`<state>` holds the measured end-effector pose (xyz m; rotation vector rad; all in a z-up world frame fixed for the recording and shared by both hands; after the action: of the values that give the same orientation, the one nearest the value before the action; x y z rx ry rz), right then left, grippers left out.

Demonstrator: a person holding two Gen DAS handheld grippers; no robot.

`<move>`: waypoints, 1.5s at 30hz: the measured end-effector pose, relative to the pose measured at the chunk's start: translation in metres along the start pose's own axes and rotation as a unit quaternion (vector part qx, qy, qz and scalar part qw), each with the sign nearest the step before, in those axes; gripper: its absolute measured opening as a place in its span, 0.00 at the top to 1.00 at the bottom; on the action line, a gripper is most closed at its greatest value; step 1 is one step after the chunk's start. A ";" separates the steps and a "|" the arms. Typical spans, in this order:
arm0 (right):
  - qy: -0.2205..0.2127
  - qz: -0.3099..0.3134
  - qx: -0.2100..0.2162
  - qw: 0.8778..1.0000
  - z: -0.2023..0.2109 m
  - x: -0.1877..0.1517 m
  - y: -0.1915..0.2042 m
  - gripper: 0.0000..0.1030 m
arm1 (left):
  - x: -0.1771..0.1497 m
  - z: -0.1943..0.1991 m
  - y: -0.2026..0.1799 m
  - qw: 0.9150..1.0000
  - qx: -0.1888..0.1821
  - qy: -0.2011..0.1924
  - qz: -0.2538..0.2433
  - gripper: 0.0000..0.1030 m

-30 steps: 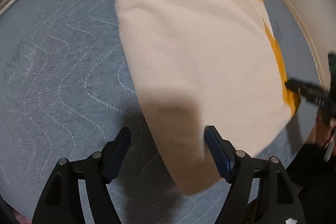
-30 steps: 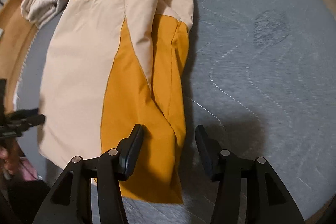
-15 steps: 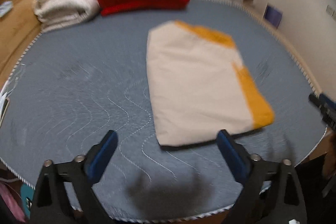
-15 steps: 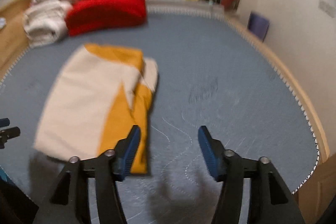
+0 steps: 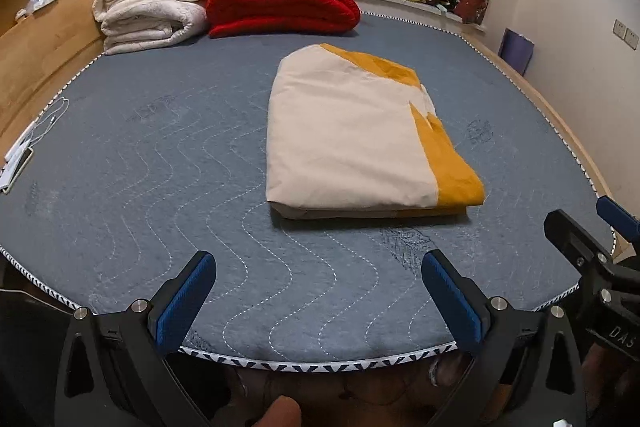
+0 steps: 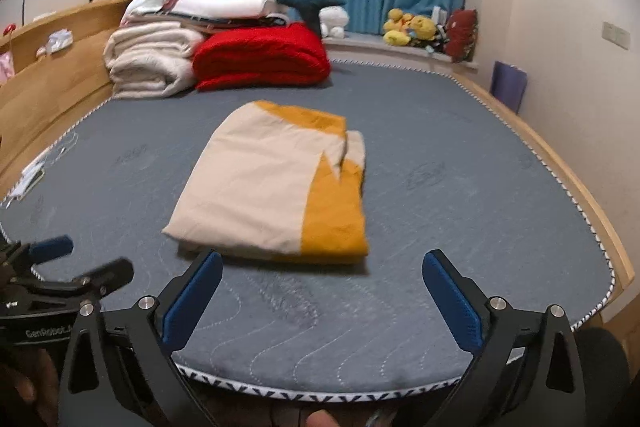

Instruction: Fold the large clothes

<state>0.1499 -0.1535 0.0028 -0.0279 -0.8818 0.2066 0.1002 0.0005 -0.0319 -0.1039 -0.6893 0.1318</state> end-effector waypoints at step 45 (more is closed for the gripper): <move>0.028 -0.012 -0.016 0.999 -0.034 -0.003 0.001 0.00 | -0.005 0.000 -0.011 1.000 -0.004 -0.014 0.013 0.01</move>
<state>0.1742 -0.1511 -0.0210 -0.0529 -0.8301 0.1673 0.0980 -0.0107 -0.0336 -0.1180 -0.7163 0.1554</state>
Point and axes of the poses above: each gripper's, at about its wrist camera, not at the fingertips, and z roughly against the way its jaws point, y to its left, x to its top, the point moved 5 cm from there along -z, roughly the way its jaws point, and after that the axes turned 4 degrees about -x, right-handed, at the moved point
